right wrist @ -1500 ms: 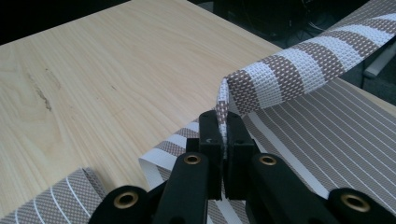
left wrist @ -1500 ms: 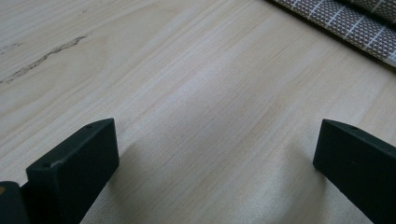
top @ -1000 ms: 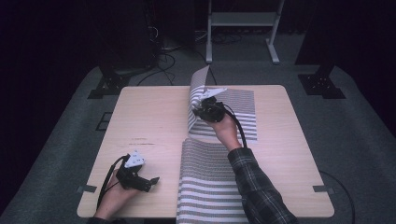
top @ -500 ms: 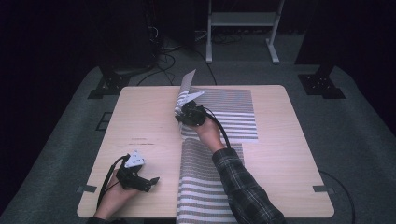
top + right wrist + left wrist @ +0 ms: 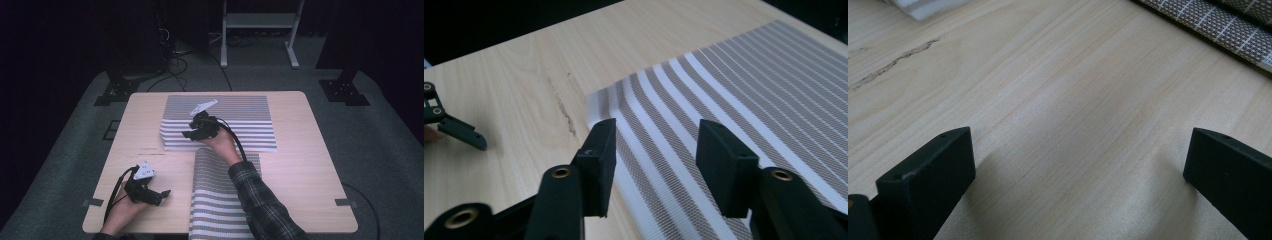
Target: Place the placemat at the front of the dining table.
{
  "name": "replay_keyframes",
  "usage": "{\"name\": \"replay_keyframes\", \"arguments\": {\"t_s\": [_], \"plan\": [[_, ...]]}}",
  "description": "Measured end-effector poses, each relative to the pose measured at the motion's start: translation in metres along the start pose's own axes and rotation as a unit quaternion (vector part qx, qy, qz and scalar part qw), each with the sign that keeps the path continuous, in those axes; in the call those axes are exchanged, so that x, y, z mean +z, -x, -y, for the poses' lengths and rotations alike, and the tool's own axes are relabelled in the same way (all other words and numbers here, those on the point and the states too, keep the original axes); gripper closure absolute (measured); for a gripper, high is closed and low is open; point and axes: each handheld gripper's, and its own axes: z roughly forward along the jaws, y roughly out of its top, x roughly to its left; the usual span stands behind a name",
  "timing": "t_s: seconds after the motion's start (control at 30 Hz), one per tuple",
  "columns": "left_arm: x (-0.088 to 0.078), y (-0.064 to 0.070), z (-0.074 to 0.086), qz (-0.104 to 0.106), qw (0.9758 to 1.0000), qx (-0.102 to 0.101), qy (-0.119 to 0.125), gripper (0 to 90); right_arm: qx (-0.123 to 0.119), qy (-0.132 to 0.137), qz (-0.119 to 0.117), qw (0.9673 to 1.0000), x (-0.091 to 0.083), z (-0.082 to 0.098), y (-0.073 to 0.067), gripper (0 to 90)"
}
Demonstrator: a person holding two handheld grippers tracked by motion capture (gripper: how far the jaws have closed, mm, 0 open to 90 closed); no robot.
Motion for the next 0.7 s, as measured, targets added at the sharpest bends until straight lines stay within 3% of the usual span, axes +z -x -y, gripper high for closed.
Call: {"name": "replay_keyframes", "arguments": {"t_s": [0.2,0.37,0.7], "plan": [[0.000,0.000,0.000,0.000,1.0000,0.001,0.000,0.0,0.036,0.011,0.022,0.9991,-0.019,0.013,0.019,32.2],[0.000,0.000,0.000,0.000,1.0000,0.000,0.000,0.0,0.053,0.019,0.060,0.9966,-0.041,0.027,0.037,23.7],[0.000,0.000,0.000,0.000,1.0000,0.000,0.001,0.0,0.087,0.007,0.105,0.9906,-0.080,0.067,0.071,18.4]]}}
